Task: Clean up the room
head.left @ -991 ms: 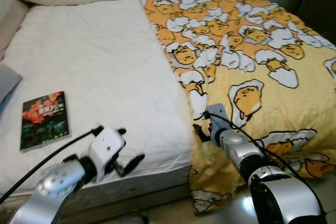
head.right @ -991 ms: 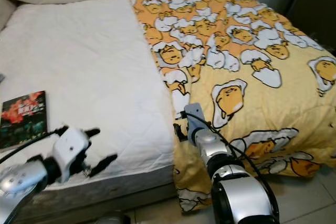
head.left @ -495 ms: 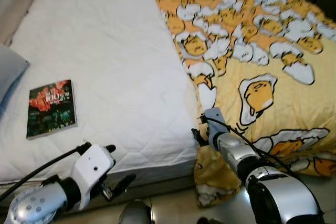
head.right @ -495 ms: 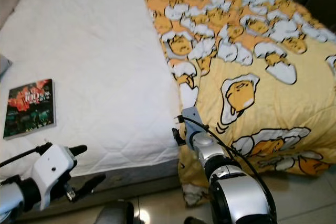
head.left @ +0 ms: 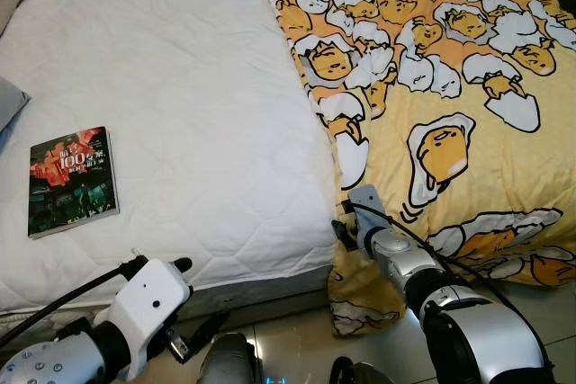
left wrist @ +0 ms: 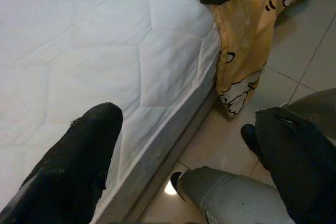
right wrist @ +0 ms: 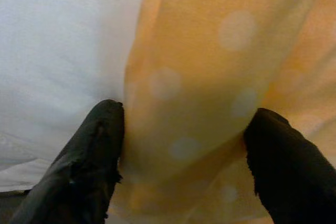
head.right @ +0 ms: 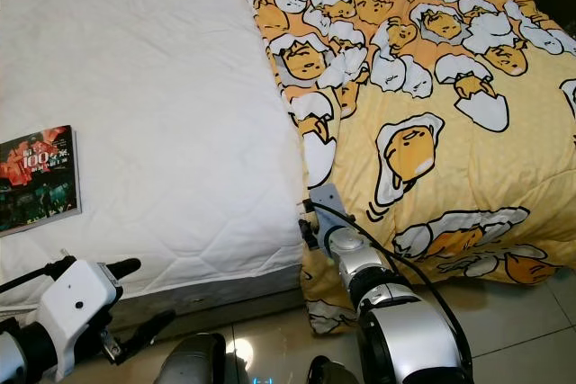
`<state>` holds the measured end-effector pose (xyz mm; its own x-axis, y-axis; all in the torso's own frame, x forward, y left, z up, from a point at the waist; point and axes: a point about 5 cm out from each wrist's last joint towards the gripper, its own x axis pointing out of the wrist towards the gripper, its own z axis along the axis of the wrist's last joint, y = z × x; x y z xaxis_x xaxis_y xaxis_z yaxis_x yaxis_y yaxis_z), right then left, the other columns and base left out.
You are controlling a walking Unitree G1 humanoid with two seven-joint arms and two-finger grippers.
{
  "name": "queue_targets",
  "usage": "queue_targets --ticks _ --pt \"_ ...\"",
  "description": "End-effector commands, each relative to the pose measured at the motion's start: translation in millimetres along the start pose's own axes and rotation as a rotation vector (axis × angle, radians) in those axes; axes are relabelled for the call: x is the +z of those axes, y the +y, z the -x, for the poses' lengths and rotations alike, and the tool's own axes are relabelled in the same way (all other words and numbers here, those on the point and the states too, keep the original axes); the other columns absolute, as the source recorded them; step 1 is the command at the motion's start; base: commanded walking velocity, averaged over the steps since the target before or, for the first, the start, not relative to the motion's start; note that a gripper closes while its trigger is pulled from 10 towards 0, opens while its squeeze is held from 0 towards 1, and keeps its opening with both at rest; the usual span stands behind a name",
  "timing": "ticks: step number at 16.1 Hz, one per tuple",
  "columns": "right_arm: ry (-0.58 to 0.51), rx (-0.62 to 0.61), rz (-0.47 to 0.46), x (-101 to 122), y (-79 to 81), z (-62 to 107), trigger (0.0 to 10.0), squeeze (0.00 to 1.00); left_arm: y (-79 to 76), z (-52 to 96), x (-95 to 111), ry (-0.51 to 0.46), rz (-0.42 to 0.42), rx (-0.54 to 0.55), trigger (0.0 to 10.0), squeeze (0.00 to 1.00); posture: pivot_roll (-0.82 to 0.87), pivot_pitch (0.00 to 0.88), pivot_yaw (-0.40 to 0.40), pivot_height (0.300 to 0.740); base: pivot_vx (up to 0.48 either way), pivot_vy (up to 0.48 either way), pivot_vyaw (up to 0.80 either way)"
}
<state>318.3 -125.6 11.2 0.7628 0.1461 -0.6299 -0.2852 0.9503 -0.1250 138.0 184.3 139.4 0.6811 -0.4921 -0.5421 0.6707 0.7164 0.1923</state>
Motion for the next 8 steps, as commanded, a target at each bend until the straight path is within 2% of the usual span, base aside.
queue_targets --ticks 1,8 --pt "0.013 0.012 0.006 -3.9 2.4 0.0 0.0 0.00 -1.2 1.7 1.9 -0.004 0.002 0.003 10.0 0.00 0.52 0.184 -0.030 0.740 0.000 0.000 0.00" --pt "0.009 0.009 -0.003 -1.3 -3.1 0.4 0.0 0.00 1.4 -0.2 4.2 -0.003 0.000 0.002 10.0 0.00 0.52 0.176 -0.029 0.740 0.000 0.000 0.00"
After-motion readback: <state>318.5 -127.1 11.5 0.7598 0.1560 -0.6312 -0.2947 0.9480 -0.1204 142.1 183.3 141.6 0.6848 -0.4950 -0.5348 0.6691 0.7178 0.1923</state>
